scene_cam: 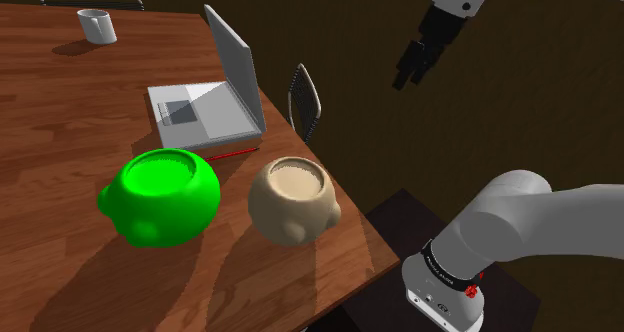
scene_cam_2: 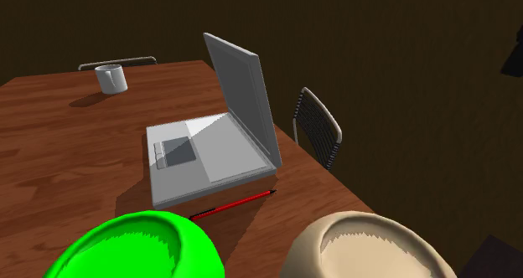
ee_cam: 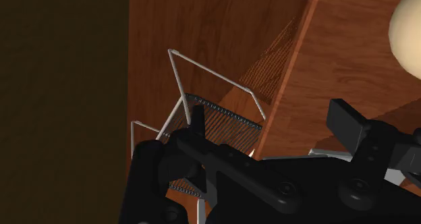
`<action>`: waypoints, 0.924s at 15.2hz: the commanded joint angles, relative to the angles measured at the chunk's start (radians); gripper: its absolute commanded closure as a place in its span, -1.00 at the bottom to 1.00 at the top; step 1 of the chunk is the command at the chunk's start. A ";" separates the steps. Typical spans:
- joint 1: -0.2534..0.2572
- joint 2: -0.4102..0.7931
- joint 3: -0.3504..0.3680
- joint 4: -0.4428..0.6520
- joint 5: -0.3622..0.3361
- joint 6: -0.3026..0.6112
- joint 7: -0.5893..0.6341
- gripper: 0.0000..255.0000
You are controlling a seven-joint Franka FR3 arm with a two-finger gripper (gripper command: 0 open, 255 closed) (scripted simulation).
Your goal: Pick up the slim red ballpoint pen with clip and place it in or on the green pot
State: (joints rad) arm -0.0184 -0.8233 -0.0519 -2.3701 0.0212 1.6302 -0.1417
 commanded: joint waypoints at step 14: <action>0.165 0.379 0.110 0.076 -0.078 0.329 -0.242 -1.00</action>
State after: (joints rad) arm 0.1352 -0.4817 0.0476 -2.2955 -0.0484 1.9210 -0.3666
